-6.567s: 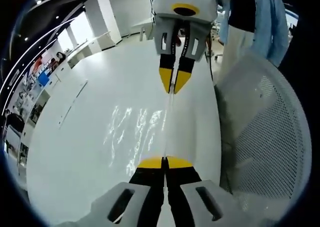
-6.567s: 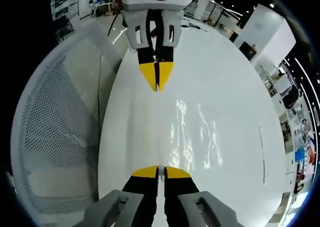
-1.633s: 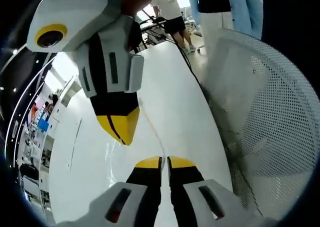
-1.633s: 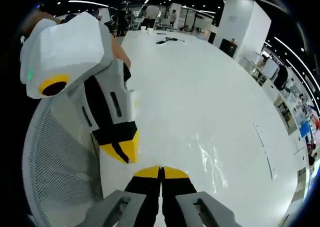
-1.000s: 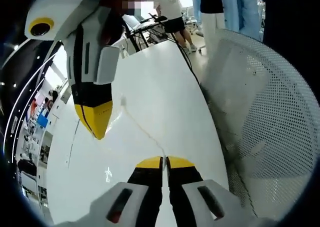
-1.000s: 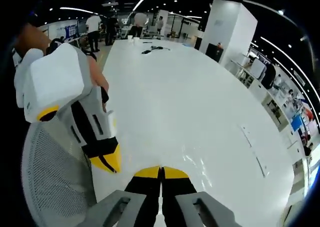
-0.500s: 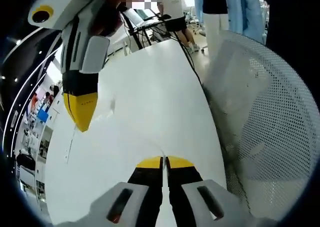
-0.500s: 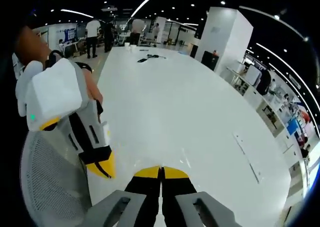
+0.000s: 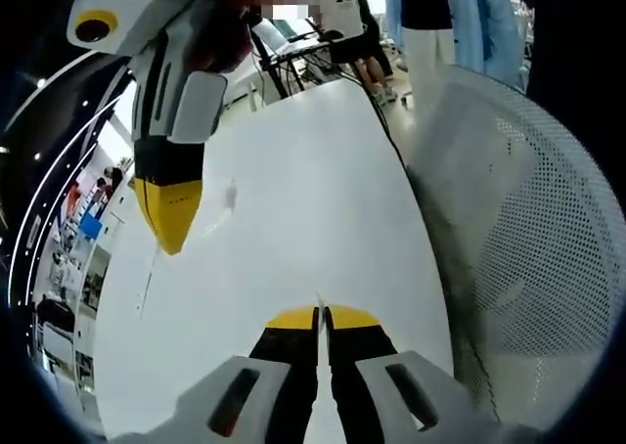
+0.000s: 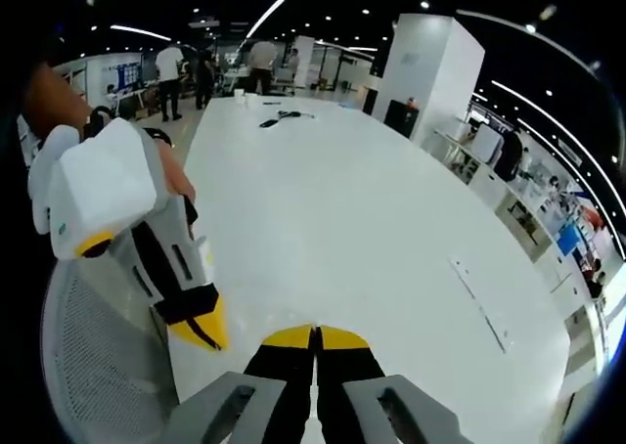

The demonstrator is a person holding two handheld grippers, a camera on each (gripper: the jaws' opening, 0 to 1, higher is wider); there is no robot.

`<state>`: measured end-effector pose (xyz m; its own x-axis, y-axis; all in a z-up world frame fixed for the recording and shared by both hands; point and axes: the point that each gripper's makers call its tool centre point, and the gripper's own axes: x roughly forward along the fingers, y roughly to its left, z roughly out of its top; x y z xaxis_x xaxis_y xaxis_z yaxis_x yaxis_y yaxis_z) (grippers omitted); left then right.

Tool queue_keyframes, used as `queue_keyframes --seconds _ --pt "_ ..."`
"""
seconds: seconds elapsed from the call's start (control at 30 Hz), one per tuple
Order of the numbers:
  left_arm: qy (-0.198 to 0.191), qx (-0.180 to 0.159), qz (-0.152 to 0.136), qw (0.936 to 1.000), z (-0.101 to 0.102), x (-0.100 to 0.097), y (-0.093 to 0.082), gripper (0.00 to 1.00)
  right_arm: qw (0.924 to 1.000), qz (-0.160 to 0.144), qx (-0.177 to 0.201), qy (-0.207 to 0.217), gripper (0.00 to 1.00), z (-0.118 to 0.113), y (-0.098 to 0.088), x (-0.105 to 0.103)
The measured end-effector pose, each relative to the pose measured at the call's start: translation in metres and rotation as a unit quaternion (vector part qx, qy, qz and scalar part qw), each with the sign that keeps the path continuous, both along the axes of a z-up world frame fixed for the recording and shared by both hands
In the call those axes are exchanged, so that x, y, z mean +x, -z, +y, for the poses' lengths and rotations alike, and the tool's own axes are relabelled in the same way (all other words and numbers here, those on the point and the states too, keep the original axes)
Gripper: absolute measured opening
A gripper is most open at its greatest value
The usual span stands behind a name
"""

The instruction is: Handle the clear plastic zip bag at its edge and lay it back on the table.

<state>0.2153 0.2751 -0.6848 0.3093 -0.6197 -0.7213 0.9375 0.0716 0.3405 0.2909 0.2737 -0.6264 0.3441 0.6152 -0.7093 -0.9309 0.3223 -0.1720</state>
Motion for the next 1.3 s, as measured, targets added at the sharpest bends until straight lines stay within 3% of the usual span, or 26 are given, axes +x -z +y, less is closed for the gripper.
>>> queue_keyframes --seconds 0.67,1.3 --pt "-0.05 -0.016 -0.021 0.9984 0.003 0.02 -0.01 0.02 0.9998 -0.007 -0.011 0.012 0.0 -0.004 0.011 0.002" --pt "-0.065 -0.04 -0.033 0.9965 0.01 0.031 -0.017 0.21 0.9985 -0.012 -0.039 0.038 0.0 -0.007 0.027 0.014"
